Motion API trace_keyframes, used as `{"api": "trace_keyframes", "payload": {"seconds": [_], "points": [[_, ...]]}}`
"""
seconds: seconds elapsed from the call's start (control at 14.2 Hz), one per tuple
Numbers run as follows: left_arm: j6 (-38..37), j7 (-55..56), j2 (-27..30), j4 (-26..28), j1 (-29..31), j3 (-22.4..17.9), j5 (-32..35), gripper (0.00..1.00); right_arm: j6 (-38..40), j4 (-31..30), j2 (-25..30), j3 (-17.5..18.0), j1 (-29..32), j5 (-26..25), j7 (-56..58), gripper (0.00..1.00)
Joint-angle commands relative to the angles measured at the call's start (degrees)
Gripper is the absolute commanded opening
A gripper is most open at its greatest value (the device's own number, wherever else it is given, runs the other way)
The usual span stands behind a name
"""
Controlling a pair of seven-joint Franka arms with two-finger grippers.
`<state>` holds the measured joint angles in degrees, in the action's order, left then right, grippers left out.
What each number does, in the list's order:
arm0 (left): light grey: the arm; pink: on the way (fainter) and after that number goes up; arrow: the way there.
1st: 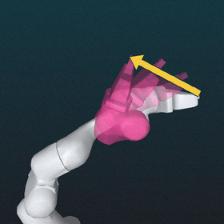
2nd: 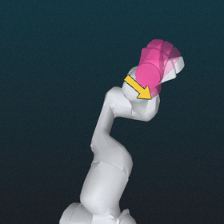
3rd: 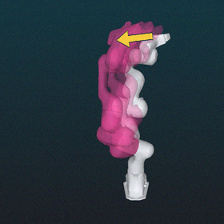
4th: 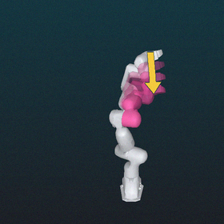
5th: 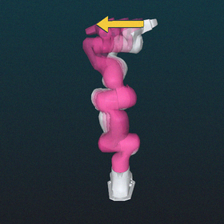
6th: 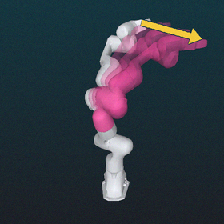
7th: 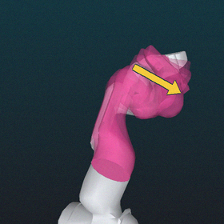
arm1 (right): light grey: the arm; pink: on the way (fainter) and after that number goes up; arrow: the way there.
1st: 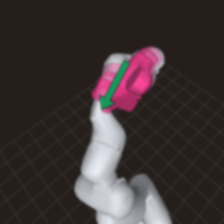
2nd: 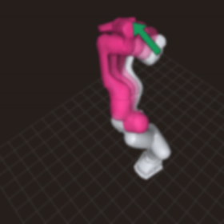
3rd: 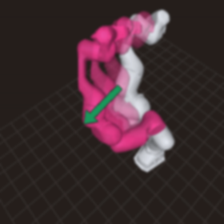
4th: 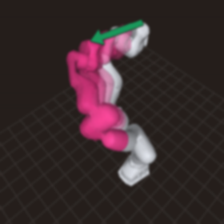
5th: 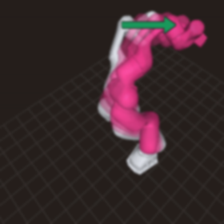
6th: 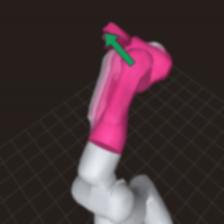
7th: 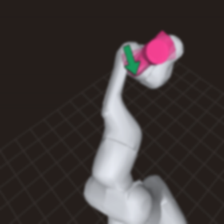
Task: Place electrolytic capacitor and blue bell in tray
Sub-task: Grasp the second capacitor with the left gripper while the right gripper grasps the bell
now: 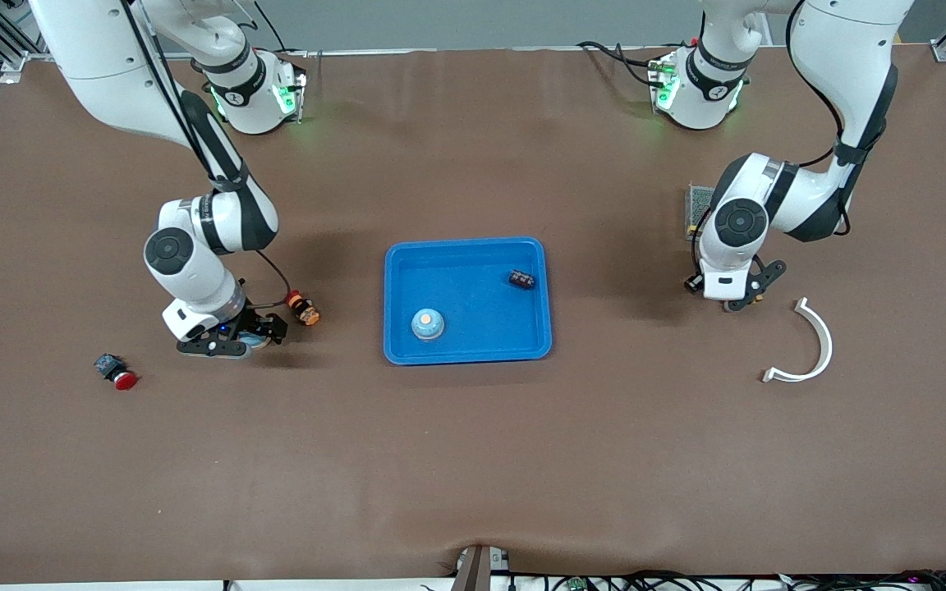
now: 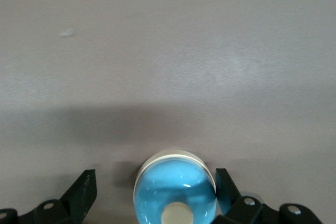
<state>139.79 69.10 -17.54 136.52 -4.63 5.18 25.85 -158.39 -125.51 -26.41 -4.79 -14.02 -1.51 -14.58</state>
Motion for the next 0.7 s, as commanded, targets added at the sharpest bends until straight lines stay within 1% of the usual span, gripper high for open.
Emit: {"api": "trace_keyframes", "payload": {"seconds": [0.0,0.14,0.21,0.28,0.35,0.42,0.49,0.56,0.63], "points": [[2.24,-0.9,-0.12,0.94,1.02,0.54,1.4,0.62,-0.25,-2.02,2.06,-0.04,0.05,-0.51,-0.98,1.0],[3.47,-0.9,-1.52,0.76,0.93,0.54,1.49,0.5,-0.34,-2.19,1.97,-0.13,0.31,-0.51,-0.28,1.0],[4.26,-0.9,-1.88,0.76,0.93,0.54,1.49,0.48,-0.43,-2.37,1.97,-0.13,0.57,-0.51,-0.1,1.0],[4.79,-0.9,-2.4,0.68,0.93,0.54,1.49,0.42,-0.43,-2.37,1.89,-0.13,0.58,-0.51,-0.01,1.0],[4.88,-0.81,-2.58,0.5,0.93,0.54,1.49,0.31,-0.43,-2.29,1.8,-0.13,0.66,-0.59,-0.01,1.0],[4.88,-0.63,-2.5,0.33,0.93,0.54,1.4,0.16,-0.51,-2.37,1.71,-0.13,0.75,-0.6,0.25,1.0],[4.88,-0.46,-2.5,-0.11,0.85,0.62,1.4,0.03,-0.51,-2.46,1.71,-0.13,0.75,-0.6,0.34,1.0],[4.79,-0.2,-2.41,-0.9,0.5,0.63,1.4,0.0,-0.51,-2.63,1.88,-0.22,0.84,-0.68,0.34,1.0],[4.7,0.15,-2.41,-1.95,0.32,0.89,1.05,0.0,-0.51,-2.9,1.89,-0.22,0.93,-0.68,0.43,1.0]]}}
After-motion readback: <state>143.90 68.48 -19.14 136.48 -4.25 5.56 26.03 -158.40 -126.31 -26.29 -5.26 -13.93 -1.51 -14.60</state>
